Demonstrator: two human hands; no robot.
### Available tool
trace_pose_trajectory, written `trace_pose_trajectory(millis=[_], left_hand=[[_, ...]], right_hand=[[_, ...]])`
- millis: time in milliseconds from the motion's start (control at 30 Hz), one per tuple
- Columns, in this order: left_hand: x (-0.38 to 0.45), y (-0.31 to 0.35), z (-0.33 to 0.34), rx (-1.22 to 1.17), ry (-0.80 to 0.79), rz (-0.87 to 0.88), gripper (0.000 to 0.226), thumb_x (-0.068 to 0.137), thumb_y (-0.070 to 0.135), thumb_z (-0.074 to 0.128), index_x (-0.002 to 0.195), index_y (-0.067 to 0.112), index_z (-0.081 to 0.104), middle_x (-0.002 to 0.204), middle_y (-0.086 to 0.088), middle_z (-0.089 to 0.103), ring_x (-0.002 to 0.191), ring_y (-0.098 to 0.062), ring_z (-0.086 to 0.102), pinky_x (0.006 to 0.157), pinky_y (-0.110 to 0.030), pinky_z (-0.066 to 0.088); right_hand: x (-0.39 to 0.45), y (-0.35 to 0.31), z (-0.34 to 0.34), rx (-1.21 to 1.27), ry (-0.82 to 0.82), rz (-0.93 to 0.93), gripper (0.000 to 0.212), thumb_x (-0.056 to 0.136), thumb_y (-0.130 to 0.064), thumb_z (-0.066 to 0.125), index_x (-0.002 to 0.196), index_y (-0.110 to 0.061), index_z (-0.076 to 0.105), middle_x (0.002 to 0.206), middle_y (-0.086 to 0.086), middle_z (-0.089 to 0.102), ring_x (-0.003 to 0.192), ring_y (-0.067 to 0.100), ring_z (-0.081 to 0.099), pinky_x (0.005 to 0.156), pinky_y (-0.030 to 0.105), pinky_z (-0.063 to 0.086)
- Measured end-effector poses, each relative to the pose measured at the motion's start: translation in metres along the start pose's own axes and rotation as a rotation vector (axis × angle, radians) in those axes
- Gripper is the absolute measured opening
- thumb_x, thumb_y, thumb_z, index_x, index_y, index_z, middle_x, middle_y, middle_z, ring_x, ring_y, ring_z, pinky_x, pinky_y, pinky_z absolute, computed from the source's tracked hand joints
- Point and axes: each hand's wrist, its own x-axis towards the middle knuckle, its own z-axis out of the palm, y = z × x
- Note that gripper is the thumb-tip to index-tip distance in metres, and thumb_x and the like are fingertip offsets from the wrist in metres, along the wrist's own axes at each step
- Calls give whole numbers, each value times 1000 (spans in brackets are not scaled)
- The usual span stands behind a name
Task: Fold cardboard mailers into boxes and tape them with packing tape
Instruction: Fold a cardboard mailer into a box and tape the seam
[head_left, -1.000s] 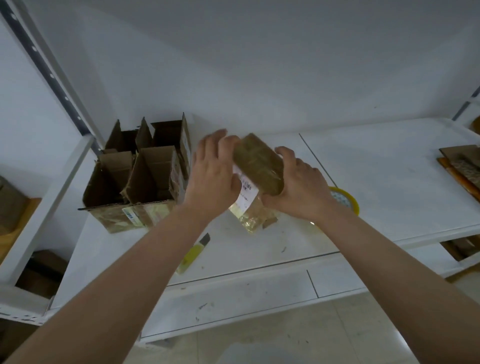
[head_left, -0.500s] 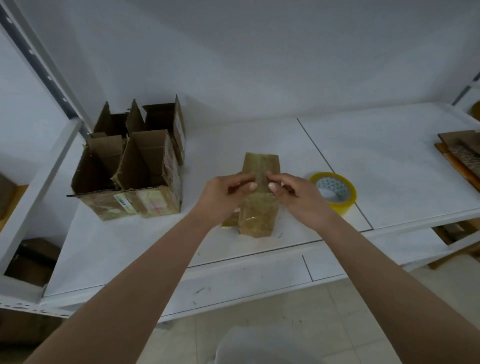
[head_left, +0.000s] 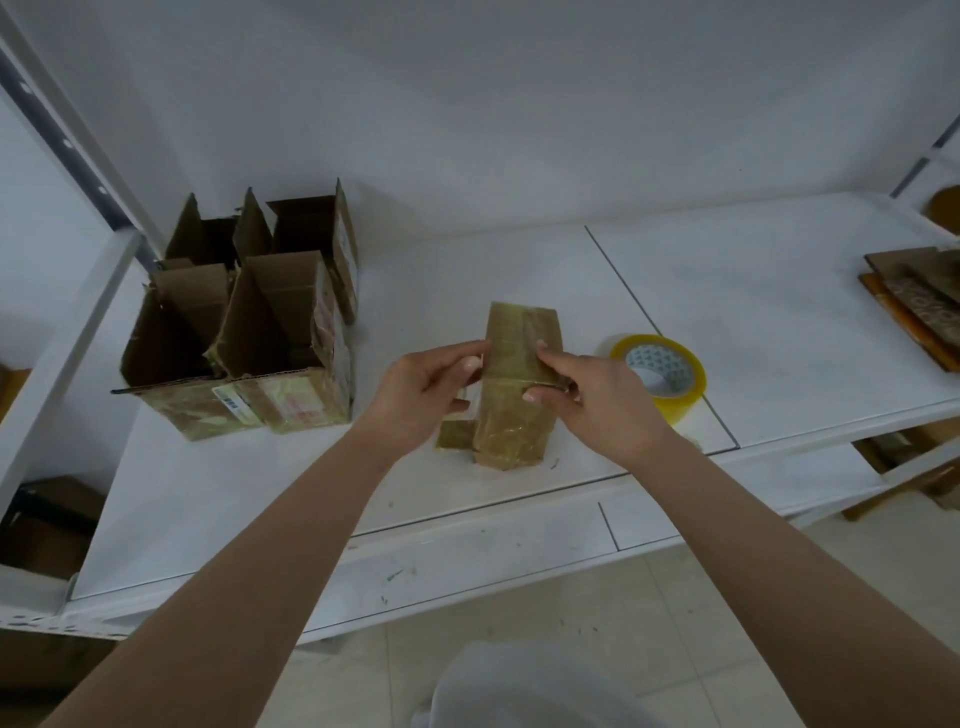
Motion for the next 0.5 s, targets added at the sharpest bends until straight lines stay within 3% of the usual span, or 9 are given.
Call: trace_pose_trajectory(millis=[100, 233, 333, 400, 500], left_hand=[[-4, -5, -8, 3, -46, 41, 43, 95, 2, 55, 129, 29, 55, 129, 0, 63, 124, -12, 56, 99, -34, 50], [-4, -7, -8, -33, -137, 94, 53, 93, -2, 56, 129, 37, 49, 140, 6, 49, 138, -8, 39, 112, -35, 37], [-3, -8, -6, -154, -167, 51, 50, 91, -5, 57, 130, 27, 52, 134, -2, 58, 120, -3, 55, 101, -28, 47], [-3, -10, -4, -224, -155, 22, 51, 88, -6, 60, 130, 22, 52, 121, 2, 66, 108, -2, 62, 91, -22, 52], [0, -11, 2, -233, -88, 42, 52, 83, -9, 64, 129, 14, 55, 116, -3, 69, 104, -4, 65, 93, -23, 52]], right_hand=[[0, -2, 1, 18, 7, -9, 61, 90, -42, 61, 144, -18, 45, 108, 13, 69, 95, 26, 63, 85, 42, 50], [-1, -3, 0, 47, 9, -14, 61, 90, -40, 63, 144, -18, 46, 112, 12, 69, 96, 26, 63, 86, 42, 50], [-2, -2, -1, 57, 17, -22, 61, 90, -40, 63, 144, -18, 46, 116, 11, 68, 95, 24, 63, 86, 40, 50], [-2, -2, 1, 51, 18, -19, 62, 89, -41, 62, 144, -19, 45, 116, 11, 68, 94, 23, 63, 86, 40, 50], [-2, -1, 2, 53, 25, -9, 62, 89, -42, 62, 144, -19, 45, 113, 12, 68, 93, 23, 63, 86, 41, 50]])
